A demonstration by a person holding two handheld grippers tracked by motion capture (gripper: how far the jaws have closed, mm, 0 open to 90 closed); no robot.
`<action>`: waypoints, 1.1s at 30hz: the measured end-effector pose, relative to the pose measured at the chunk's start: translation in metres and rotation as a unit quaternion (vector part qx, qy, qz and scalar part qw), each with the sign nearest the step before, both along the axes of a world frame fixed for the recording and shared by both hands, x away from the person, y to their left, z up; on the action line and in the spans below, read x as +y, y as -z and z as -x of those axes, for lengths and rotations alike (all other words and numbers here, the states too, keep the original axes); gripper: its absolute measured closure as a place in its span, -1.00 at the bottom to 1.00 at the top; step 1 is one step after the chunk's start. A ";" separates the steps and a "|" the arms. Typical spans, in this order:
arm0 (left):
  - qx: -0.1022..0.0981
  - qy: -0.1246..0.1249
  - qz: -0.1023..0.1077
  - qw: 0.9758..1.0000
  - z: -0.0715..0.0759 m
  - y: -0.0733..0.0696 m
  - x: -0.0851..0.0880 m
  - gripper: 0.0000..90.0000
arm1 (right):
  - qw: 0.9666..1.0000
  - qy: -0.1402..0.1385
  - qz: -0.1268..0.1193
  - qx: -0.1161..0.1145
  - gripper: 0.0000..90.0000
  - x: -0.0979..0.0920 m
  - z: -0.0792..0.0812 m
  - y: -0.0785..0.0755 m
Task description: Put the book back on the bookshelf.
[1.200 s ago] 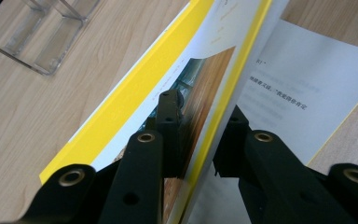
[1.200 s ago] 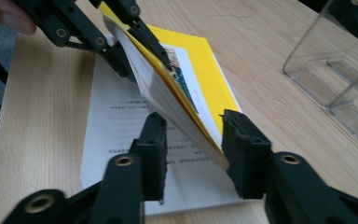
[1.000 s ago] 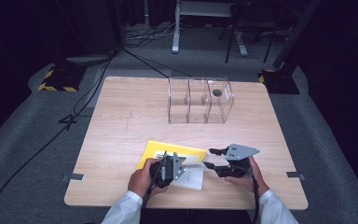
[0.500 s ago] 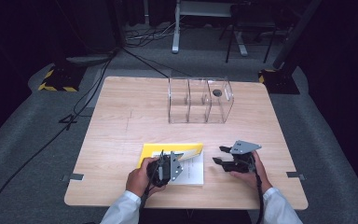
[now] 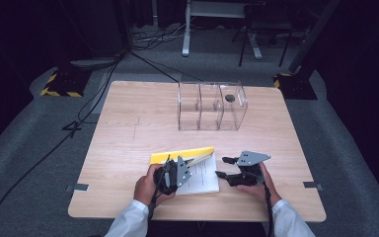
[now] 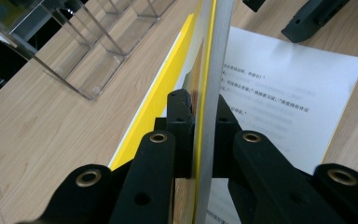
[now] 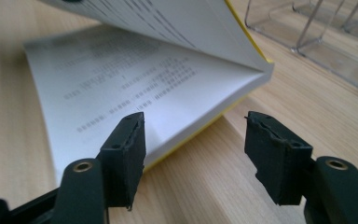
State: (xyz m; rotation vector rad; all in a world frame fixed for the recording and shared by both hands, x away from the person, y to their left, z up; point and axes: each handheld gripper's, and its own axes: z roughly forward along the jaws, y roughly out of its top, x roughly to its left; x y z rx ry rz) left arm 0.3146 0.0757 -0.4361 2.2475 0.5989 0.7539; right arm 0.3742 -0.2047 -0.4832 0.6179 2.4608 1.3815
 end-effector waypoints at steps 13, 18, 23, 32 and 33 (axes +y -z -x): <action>0.005 0.012 0.000 1.000 -0.001 -0.002 -0.009 0.85 | 0.999 0.032 -0.031 -0.017 -0.14 -0.015 0.000 -0.015; 0.009 0.013 0.034 0.999 0.002 -0.007 0.007 0.85 | 0.998 0.059 -0.002 0.010 -0.13 -0.018 -0.011 -0.006; 0.013 0.013 0.033 0.999 0.005 -0.006 0.014 0.85 | 0.999 0.041 0.020 0.012 -0.09 -0.003 -0.015 0.001; 0.012 0.015 0.050 0.999 0.008 -0.008 0.027 0.85 | 0.998 0.025 0.062 0.024 -0.15 0.011 -0.022 0.015; 0.013 0.016 0.053 0.998 0.008 -0.008 0.028 0.84 | 0.997 0.019 0.066 0.023 -0.17 0.014 -0.021 0.016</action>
